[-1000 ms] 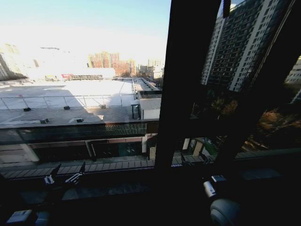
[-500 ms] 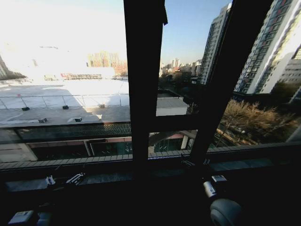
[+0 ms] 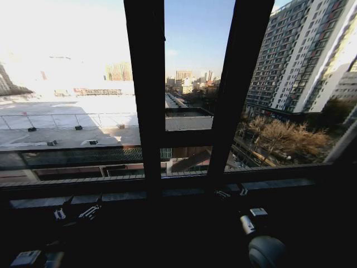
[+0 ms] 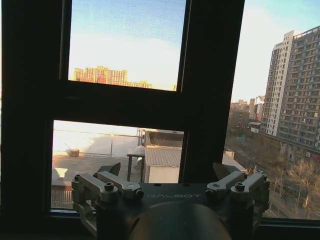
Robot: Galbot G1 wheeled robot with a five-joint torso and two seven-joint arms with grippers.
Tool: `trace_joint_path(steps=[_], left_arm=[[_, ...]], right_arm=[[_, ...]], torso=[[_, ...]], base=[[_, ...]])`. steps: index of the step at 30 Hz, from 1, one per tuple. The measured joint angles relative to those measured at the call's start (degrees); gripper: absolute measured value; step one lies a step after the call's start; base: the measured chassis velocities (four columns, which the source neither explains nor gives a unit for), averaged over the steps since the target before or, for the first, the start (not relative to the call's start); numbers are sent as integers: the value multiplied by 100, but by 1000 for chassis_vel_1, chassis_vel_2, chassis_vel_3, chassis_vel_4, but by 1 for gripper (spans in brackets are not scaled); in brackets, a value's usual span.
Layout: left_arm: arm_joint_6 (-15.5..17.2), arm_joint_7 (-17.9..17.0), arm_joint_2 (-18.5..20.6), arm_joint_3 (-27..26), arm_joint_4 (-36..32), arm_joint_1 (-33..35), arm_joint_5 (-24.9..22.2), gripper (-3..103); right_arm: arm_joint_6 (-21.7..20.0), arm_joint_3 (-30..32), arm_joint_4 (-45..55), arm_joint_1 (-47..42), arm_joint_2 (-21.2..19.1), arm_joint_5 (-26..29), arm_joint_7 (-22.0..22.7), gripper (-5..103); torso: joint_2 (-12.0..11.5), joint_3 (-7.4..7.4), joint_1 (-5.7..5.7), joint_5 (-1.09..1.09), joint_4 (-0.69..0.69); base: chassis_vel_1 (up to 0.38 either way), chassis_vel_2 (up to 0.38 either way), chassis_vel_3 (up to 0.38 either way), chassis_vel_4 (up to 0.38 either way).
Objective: Open the curtains by pulling them apart, changing their state from closed to fully open.
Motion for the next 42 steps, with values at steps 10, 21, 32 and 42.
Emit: trace_joint_path(steps=[10, 21, 32, 42], left_arm=[[-74, 1, -52, 101, 1, 41, 129, 100], [-86, 9, -74, 146, 2, 44, 163, 100], [-133, 13, -94, 153, 2, 40, 169, 100], [-172, 18, -115, 158, 1, 48, 174, 100]], right_arm=[[10, 16, -4, -8, -13, -1, 5, 100], [23, 97, 5, -68, 7, 34, 29, 100], [34, 105, 30, -78, 18, 37, 41, 100], [141, 108, 21, -101, 8, 20, 41, 100]], torso=[[0, 1, 1, -3, 1], [0, 0, 0, -3, 2], [-1, 1, 1, -2, 1], [-1, 1, 1, 0, 1]], base=[[41, -373, -31, 359], [28, -371, -2, 384], [-94, -380, 86, 374], [-105, -374, 80, 396]])
